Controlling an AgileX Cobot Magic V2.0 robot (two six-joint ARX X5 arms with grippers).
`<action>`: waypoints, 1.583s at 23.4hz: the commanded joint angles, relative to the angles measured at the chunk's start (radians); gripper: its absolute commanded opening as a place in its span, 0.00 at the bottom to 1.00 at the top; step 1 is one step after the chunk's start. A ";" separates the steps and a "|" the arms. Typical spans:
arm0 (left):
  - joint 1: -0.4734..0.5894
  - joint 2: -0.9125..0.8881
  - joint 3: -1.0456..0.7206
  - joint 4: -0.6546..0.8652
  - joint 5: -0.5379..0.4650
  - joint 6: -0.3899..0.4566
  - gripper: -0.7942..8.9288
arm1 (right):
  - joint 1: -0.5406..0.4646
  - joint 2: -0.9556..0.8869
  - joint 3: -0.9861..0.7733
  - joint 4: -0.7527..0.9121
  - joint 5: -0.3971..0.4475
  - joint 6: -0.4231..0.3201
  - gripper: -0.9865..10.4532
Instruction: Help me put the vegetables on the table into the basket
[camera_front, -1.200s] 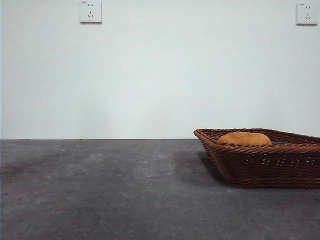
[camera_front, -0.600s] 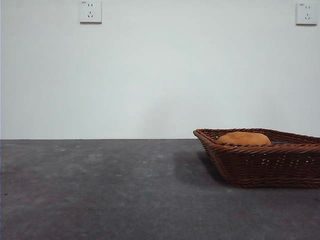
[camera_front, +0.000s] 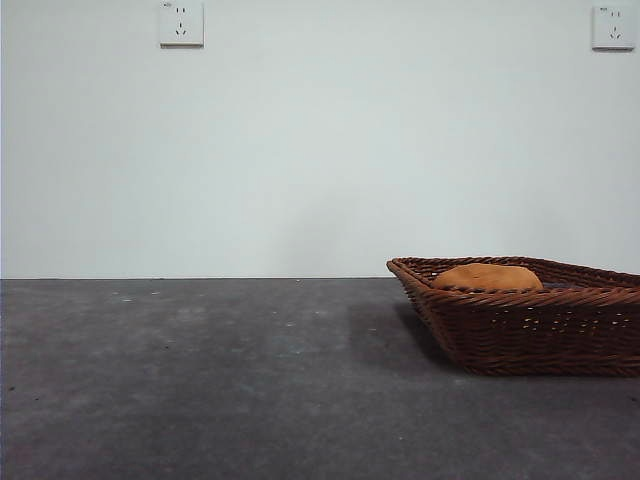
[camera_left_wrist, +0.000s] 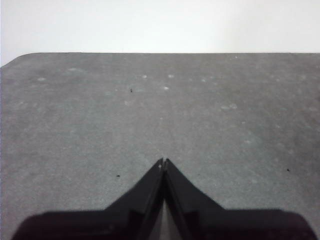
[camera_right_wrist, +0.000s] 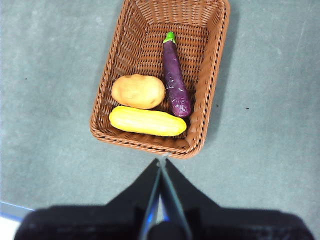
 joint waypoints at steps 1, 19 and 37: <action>0.005 0.007 -0.011 0.012 0.006 -0.031 0.08 | 0.000 0.000 -0.003 -0.021 0.005 0.005 0.09; 0.005 0.074 -0.011 0.012 0.007 -0.031 0.08 | -0.001 -0.039 -0.006 0.058 0.041 -0.044 0.09; 0.005 0.076 -0.011 0.012 0.007 -0.031 0.08 | -0.054 -0.771 -1.064 1.014 0.060 -0.008 0.09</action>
